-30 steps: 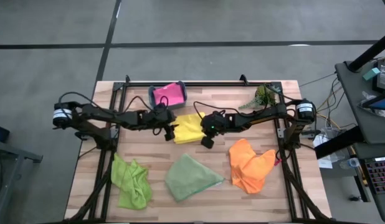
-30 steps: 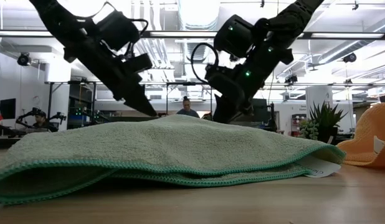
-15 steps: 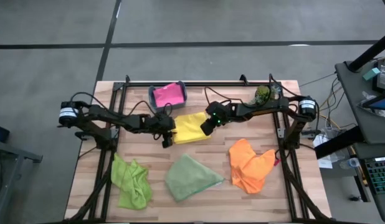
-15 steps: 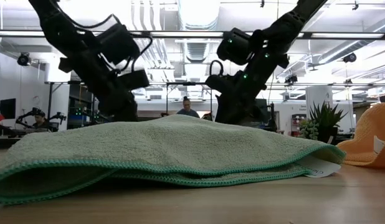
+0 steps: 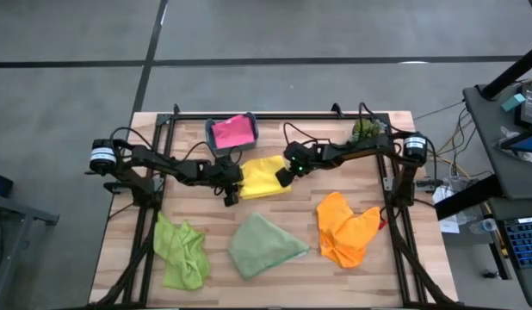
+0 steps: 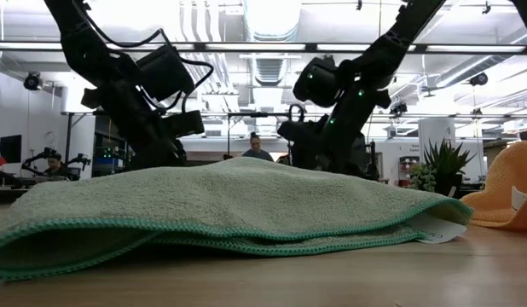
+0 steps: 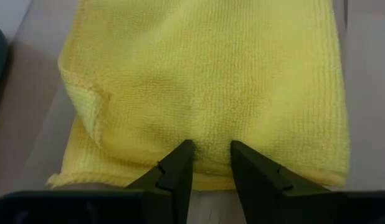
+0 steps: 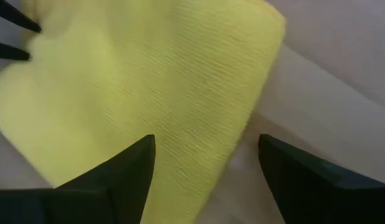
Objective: Fold microfiber towels
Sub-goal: Fold the yellow microfiber towel
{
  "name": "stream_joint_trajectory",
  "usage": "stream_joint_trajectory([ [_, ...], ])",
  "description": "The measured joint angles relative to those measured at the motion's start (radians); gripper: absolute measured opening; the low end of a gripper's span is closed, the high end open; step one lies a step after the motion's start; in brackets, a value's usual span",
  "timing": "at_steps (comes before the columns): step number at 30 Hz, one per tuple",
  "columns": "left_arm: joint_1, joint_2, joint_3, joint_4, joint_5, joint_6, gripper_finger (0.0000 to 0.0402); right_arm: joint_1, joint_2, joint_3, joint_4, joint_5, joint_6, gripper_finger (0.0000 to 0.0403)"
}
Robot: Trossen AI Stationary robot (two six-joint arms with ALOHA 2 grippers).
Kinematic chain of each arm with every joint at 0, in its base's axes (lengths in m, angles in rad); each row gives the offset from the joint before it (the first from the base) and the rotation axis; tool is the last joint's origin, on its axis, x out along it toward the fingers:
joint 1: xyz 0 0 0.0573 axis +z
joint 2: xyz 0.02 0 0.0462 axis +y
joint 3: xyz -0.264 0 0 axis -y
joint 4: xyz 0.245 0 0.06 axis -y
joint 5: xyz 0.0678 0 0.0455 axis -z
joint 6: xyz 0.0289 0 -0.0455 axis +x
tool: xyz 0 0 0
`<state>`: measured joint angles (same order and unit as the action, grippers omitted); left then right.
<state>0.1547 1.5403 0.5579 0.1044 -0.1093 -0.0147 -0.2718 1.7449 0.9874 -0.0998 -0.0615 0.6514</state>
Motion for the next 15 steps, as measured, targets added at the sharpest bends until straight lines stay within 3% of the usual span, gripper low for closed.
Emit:
stream_joint_trajectory([
  [4,0.0,0.0,0.0,-0.002,0.0,0.0,0.0095,0.001,0.017,0.0,0.051,-0.013,0.01,0.0275],
  [7,0.0,0.0,0.0,-0.002,0.0,0.0,0.0095,0.001,0.025,0.0,0.086,-0.027,0.019,0.0253],
  [15,0.0,0.0,0.0,-0.003,0.0,0.0,0.0095,0.0,0.045,0.0,0.112,-0.031,0.031,0.0127],
])
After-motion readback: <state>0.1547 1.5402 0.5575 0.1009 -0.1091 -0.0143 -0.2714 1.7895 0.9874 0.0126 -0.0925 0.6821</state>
